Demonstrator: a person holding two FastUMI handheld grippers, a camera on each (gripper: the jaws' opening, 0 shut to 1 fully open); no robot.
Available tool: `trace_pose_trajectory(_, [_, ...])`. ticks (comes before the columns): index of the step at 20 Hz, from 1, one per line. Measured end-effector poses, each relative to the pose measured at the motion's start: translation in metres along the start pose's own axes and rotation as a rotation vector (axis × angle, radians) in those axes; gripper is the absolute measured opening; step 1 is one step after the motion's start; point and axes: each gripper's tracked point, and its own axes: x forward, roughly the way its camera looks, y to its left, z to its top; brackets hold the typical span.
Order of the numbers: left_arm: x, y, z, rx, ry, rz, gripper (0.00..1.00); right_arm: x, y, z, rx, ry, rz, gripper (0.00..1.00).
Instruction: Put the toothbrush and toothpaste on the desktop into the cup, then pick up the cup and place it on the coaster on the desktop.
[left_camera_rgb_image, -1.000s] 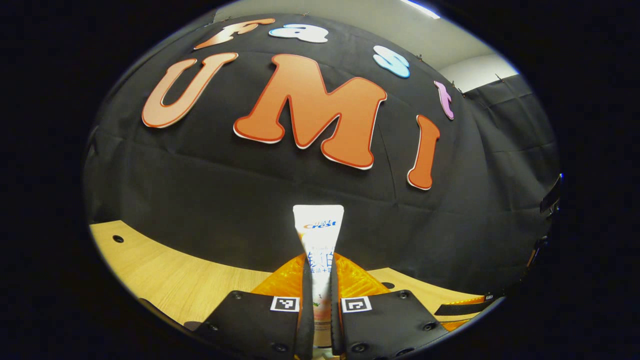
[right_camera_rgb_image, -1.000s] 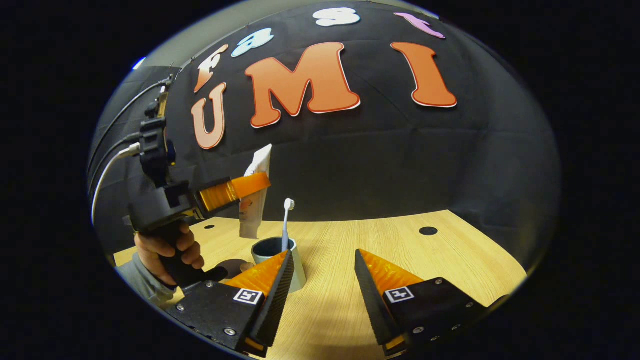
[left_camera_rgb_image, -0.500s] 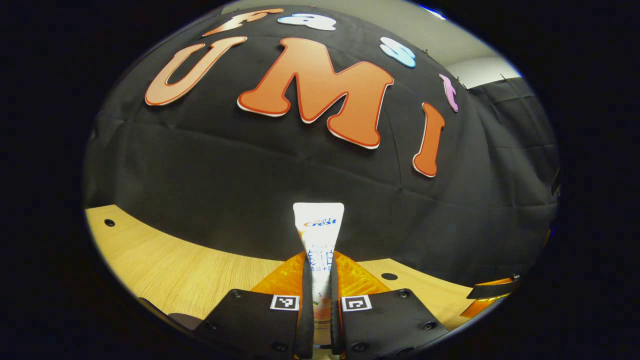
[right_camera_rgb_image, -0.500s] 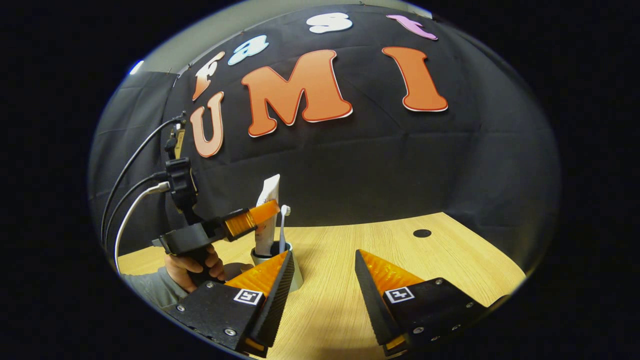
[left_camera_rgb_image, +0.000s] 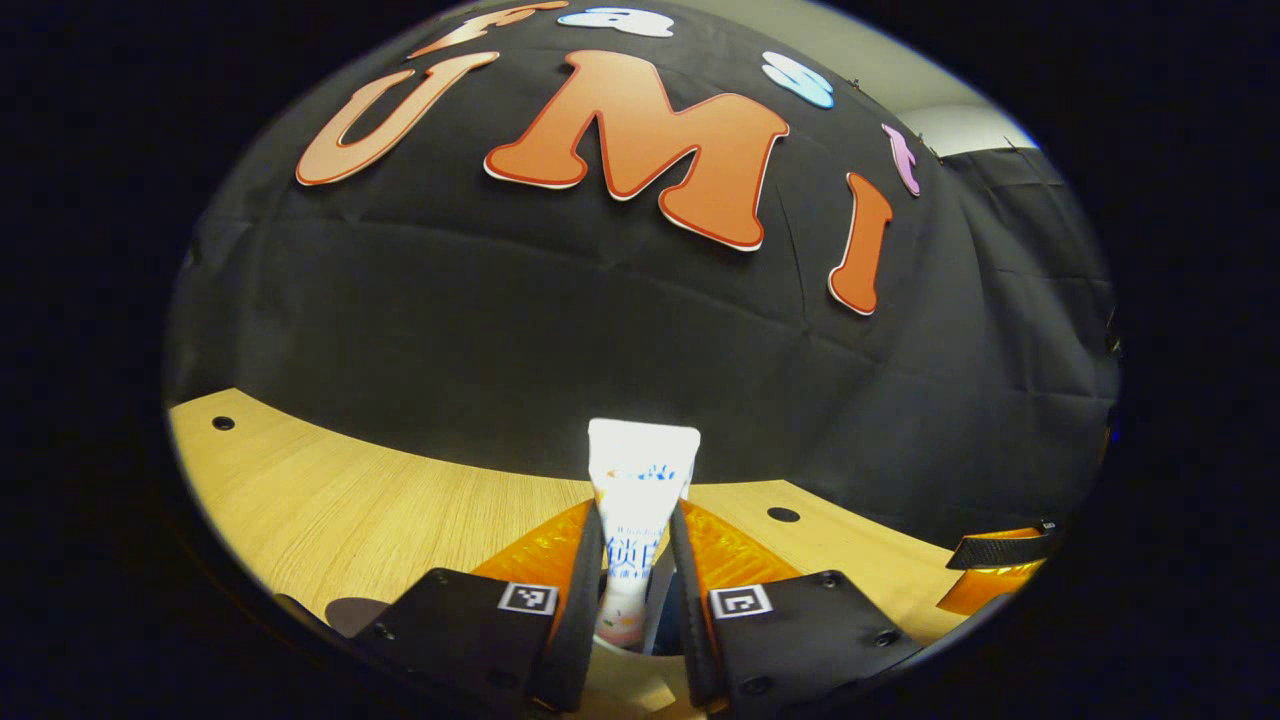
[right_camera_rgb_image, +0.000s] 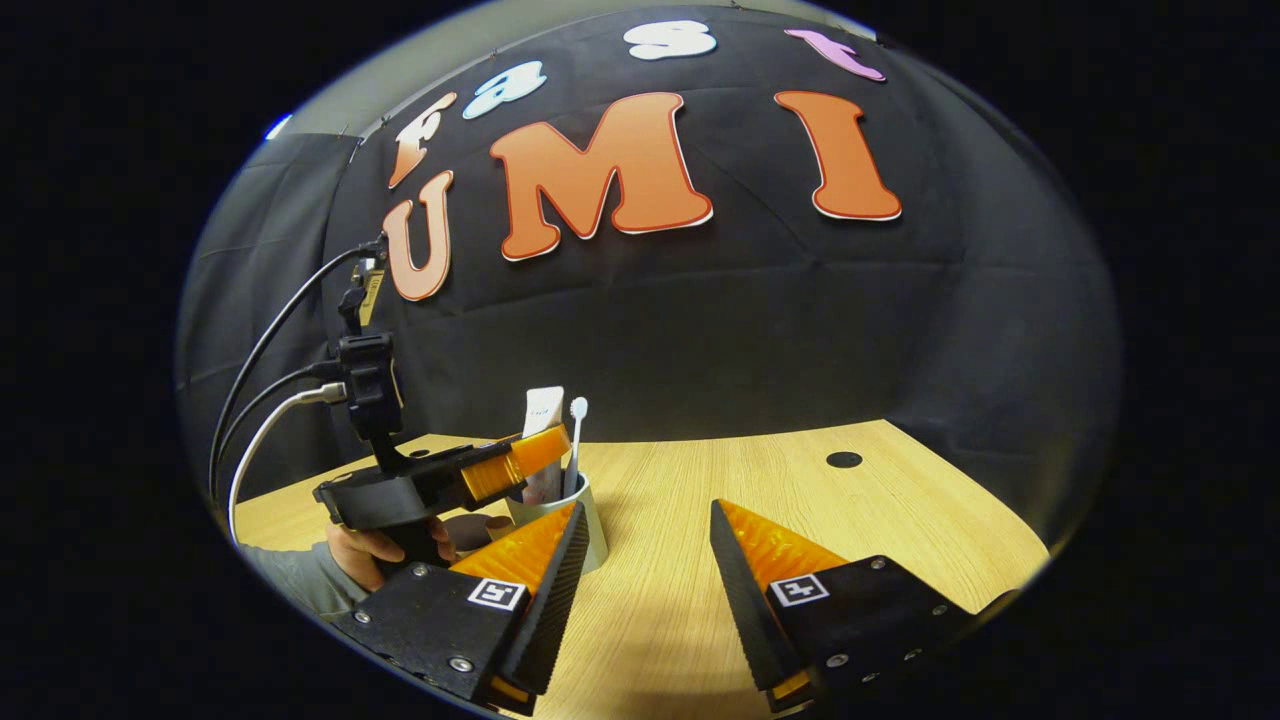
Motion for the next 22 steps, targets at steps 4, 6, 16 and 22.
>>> trace_pose_trajectory(4, [-0.028, 0.011, 0.023, 0.032, -0.009, 0.013, 0.75, -0.004, 0.010, 0.004, -0.006, 0.019, 0.000, 0.74])
trace_pose_trajectory(6, [-0.047, 0.018, 0.042, 0.055, -0.030, 0.026, 0.84, -0.003, 0.021, 0.007, -0.013, 0.036, 0.011, 0.74])
trace_pose_trajectory(16, [-0.151, 0.075, 0.096, 0.234, -0.046, 0.191, 0.98, 0.015, 0.068, 0.018, -0.072, 0.160, 0.023, 0.74])
trace_pose_trajectory(22, [-0.200, 0.099, 0.103, 0.178, -0.090, 0.262, 0.98, 0.032, 0.085, 0.020, -0.095, 0.287, 0.043, 0.74])
